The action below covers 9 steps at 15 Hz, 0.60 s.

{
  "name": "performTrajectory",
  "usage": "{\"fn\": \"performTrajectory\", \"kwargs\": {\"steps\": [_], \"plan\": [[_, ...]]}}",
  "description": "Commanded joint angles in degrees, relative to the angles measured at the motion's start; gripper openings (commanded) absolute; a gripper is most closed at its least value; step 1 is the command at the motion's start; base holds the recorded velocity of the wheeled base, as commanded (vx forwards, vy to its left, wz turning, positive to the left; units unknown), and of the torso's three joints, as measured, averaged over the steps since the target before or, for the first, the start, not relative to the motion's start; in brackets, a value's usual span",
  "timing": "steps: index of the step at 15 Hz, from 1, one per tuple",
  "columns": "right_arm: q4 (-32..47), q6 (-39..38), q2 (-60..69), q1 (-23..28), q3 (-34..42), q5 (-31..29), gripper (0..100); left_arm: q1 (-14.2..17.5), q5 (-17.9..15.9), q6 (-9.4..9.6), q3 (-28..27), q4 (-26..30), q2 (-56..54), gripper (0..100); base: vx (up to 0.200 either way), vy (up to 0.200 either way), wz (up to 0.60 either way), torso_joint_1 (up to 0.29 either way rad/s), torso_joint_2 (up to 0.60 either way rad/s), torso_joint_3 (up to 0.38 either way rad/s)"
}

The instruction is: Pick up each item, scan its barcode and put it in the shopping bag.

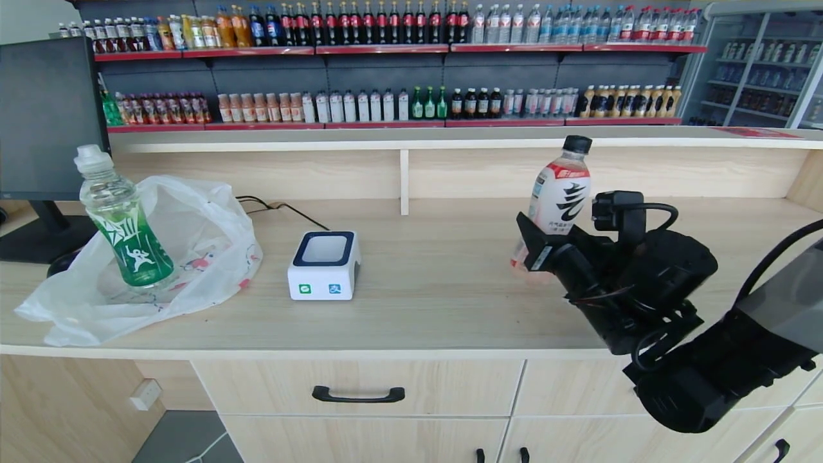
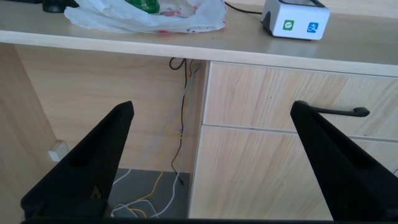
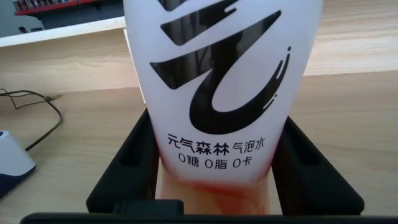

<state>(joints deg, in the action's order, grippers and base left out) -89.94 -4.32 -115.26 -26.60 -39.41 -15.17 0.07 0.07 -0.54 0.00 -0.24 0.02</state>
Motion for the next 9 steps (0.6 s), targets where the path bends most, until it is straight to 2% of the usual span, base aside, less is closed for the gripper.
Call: {"fn": "performTrajectory", "kwargs": {"steps": [1, 4, 9], "plan": [[-0.06, -0.17, 7.6, -3.63, 5.31, 0.05, 0, 0.01, 0.01, 0.01, 0.0, 0.07, 0.06, 100, 0.0, 0.0, 0.0, 0.0, 0.0, 0.0], [-0.06, 0.89, 14.45, -9.17, 13.92, 0.05, 0, 0.01, 0.01, 0.1, 0.0, 0.16, 0.06, 100, 0.0, 0.0, 0.0, 0.0, 0.0, 0.0], [-0.06, 1.94, 24.3, -10.84, 25.17, 0.31, 0, 0.01, 0.01, 0.1, 0.0, 0.16, 0.06, 100, 0.0, 0.0, 0.0, 0.0, 0.0, 0.0]]}}
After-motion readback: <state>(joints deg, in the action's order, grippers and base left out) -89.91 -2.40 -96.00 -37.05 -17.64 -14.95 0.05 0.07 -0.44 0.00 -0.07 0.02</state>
